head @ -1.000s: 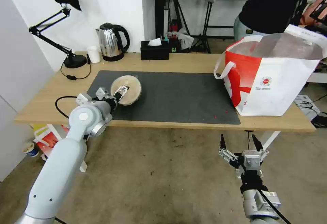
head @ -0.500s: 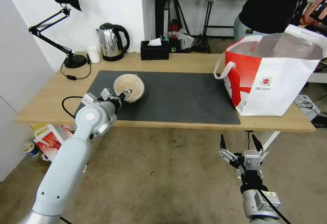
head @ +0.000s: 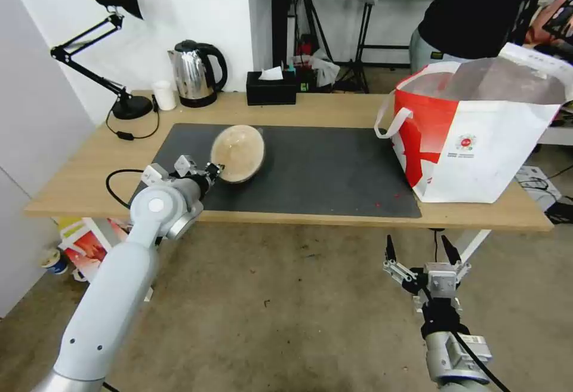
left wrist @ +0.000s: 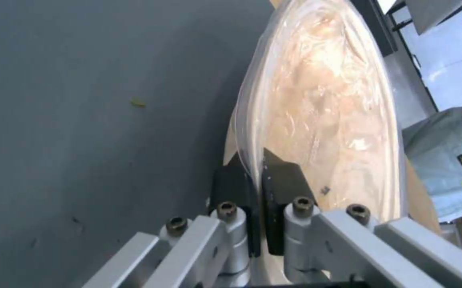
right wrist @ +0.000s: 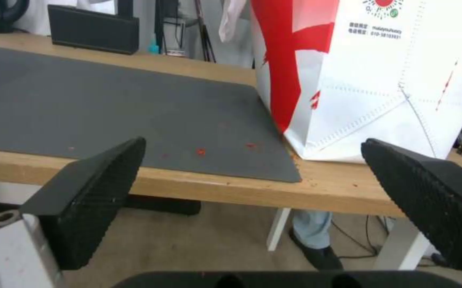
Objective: Pick up the trash from the table and place it into the takeout bag.
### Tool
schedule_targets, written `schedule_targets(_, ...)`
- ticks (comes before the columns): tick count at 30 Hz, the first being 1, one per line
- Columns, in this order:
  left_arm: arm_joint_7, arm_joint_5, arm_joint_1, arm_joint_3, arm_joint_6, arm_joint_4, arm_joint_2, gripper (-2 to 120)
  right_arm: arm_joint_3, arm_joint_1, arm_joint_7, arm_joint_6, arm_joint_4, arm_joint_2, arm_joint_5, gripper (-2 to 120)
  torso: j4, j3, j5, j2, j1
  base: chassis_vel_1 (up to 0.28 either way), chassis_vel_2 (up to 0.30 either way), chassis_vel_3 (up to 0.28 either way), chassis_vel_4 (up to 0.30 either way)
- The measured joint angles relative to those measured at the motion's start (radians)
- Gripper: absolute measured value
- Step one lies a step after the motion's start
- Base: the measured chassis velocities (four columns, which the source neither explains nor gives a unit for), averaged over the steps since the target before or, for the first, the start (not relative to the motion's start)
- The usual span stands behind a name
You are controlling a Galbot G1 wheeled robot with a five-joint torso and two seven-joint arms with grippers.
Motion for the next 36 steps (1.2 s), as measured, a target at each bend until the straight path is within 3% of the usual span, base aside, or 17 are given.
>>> schedule_targets(10,0.041,-0.003,0.0,-0.022,-0.003,-0.04,0.017,1,0.0,0.0,0.0,0.0,0.0,0.0,0.0,100,0.0001,0.0,-0.0001,0.0,0.0,0.0,0.0,0.0,0.0)
schedule_targets(18,0.181,-0.041,-0.092,-0.005,-0.058,-0.081,0.096,1,0.0,0.0,0.0,0.0,0.0,0.0,0.0,100,0.0002,0.0,0.0,0.0,0.0,0.0,0.0,0.0,0.0)
schedule_targets(20,0.23,-0.051,-0.144,0.034,-0.073,-0.082,0.122,1,0.0,0.0,0.0,0.0,0.0,0.0,0.0,100,0.0,0.0,0.0002,0.0,0.0,0.0,0.0,0.0,0.0)
schedule_targets(27,0.266,-0.064,-0.276,0.162,-0.1,-0.047,0.164,1,0.0,0.0,0.0,0.0,0.0,0.0,0.0,100,0.0002,0.0,-0.0001,0.0,0.0,0.0,0.0,0.0,0.0)
schedule_targets(30,0.269,-0.091,-0.448,0.269,-0.103,0.023,0.17,1,0.0,0.0,0.0,0.0,0.0,0.0,0.0,100,-0.0002,0.0,0.0003,0.0,0.0,0.0,0.0,0.0,0.0)
schedule_targets(31,0.269,-0.091,-0.448,0.269,-0.103,0.023,0.17,1,0.0,0.0,0.0,0.0,0.0,0.0,0.0,100,-0.0002,0.0,0.0003,0.0,0.0,0.0,0.0,0.0,0.0)
schedule_targets(35,0.294,-0.119,-0.625,0.418,-0.106,0.124,0.165,1,0.0,0.0,0.0,0.0,0.0,0.0,0.0,100,0.0002,0.0,0.0003,0.0,0.0,0.0,0.0,0.0,0.0)
schedule_targets(36,0.294,-0.119,-0.625,0.418,-0.106,0.124,0.165,1,0.0,0.0,0.0,0.0,0.0,0.0,0.0,100,0.0002,0.0,0.0003,0.0,0.0,0.0,0.0,0.0,0.0)
